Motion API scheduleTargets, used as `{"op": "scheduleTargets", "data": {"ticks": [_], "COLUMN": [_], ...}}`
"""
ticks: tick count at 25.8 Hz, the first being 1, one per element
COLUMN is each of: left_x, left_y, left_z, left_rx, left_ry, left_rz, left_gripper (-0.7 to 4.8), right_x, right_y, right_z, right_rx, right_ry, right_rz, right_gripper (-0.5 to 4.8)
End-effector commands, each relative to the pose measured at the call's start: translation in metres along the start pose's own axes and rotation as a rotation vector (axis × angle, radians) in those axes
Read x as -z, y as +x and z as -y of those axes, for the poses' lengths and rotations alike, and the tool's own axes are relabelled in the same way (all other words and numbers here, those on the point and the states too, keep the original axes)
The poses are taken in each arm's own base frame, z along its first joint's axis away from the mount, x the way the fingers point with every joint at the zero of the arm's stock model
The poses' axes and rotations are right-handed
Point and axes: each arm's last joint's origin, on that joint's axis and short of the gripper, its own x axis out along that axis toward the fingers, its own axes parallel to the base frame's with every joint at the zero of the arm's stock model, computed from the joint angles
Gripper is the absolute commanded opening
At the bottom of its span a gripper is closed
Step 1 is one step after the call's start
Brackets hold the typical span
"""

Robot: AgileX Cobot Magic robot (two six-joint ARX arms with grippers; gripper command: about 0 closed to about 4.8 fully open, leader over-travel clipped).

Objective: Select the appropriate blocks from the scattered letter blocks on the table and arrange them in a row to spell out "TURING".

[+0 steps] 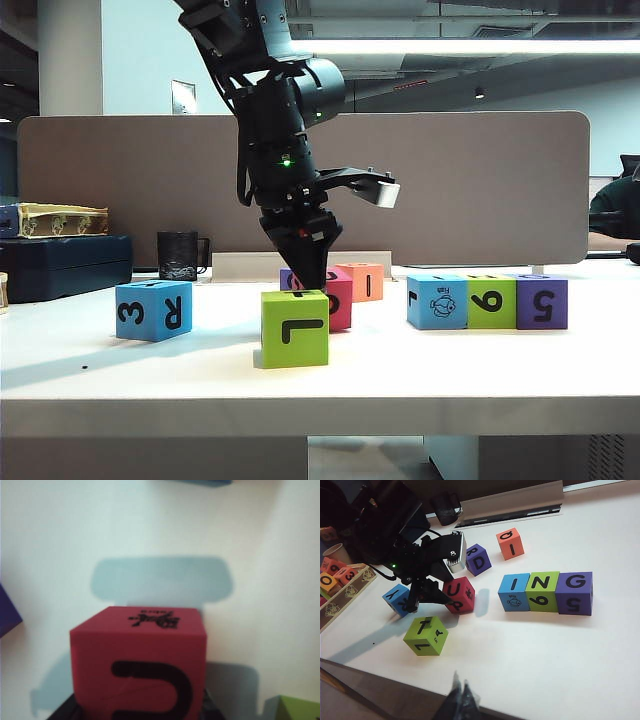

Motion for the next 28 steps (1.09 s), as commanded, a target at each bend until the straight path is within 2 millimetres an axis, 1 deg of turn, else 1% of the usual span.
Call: {"op": "scheduleTargets", "data": {"ticks": [1, 4, 15, 21, 22, 26, 28], "left_x": [-0.0018, -0.002, 0.0013, 0.0047, 0.0047, 0.0048, 0.0048], "left_y": [-0.002, -0.0019, -0.0019, 0.0055, 0.0058, 0.0063, 0.0063], "left_z": [0.0, 0.0001, -0.0044, -0.0068, -0.0067, -0.0069, -0.007], "left_rx": [0.032, 0.037, 0.031, 0.044, 0.045, 0.043, 0.042], "left_ry": [0.028, 0.059, 0.091, 0.082, 0.082, 0.082, 0.082], "left_rz": [0.048, 0.055, 0.06, 0.058, 0.057, 0.057, 0.057], "left_gripper": [2.12, 2.12, 2.13, 2.18, 2.28, 3.14, 3.14], "right_x": [-0.0019, -0.0016, -0.0013, -0.0013, -0.0013, -0.0013, -0.0013], "right_y": [-0.0008, -0.0009, -0.0009, -0.0009, -0.0009, -0.0009, -0.0009], "right_z": [-0.0017, -0.003, -0.003, -0.003, -0.003, -0.003, -0.003], "right_rx": [-0.032, -0.075, -0.077, -0.077, -0.077, -0.077, -0.077], "right_ry": [-0.009, -0.009, -0.007, -0.007, -0.007, -0.007, -0.007], "right_rz": [0.005, -0.005, -0.008, -0.008, -0.008, -0.008, -0.008], "right_gripper": [-0.01, -0.01, -0.01, -0.01, -0.01, -0.01, -0.01]}}
